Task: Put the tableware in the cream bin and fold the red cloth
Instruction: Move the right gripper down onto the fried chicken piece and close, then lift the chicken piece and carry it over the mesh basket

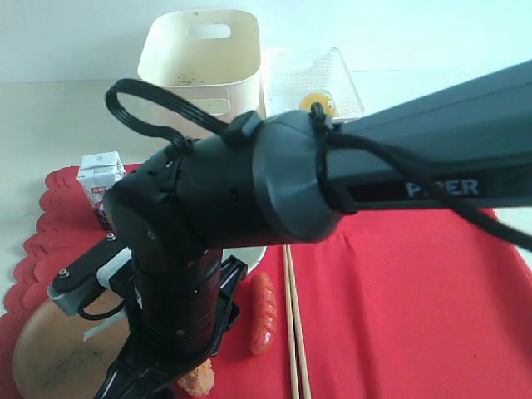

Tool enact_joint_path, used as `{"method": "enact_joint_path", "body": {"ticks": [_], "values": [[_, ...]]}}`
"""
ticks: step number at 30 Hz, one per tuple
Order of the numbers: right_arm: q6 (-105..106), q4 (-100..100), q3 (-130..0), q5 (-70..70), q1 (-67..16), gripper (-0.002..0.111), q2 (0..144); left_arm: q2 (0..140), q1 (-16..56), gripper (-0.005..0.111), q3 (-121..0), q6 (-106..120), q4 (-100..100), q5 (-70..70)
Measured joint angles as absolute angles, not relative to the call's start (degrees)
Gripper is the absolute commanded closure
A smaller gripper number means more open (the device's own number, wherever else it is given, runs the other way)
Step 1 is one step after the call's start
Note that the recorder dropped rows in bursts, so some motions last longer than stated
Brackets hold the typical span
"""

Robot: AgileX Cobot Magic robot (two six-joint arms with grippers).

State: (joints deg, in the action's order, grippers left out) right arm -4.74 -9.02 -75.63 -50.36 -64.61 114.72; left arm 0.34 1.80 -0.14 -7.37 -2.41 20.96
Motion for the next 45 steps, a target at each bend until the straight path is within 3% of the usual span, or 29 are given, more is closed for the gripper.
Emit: {"method": "enact_joint_path", "body": {"ticks": [13,20,24,34,45], "values": [[-5.1,-6.8,-75.6,-49.4,-63.8,0.047,117.5,0.3,1.8,0.107,-0.1,-7.4,-2.4,21.0],[-5.3,-7.0,-75.6,-49.5,-63.3,0.089,117.7,0.3,1.8,0.107,-0.1,-7.4,-2.4,21.0],[-5.3,-7.0,-75.6,-49.5,-63.3,0.107,117.7,0.3,1.8,0.107,-0.1,-7.4,-2.4,21.0],[-5.3,-5.8,-75.5,-52.5,-63.3,0.108,115.9,0.3,1.8,0.107,-0.1,-7.4,-2.4,21.0],[-5.3,-4.9,-75.4,-52.9,-63.4,0.108,102.5,0.3,1.8,0.107,-0.1,-7.4,-2.4,21.0]]}}
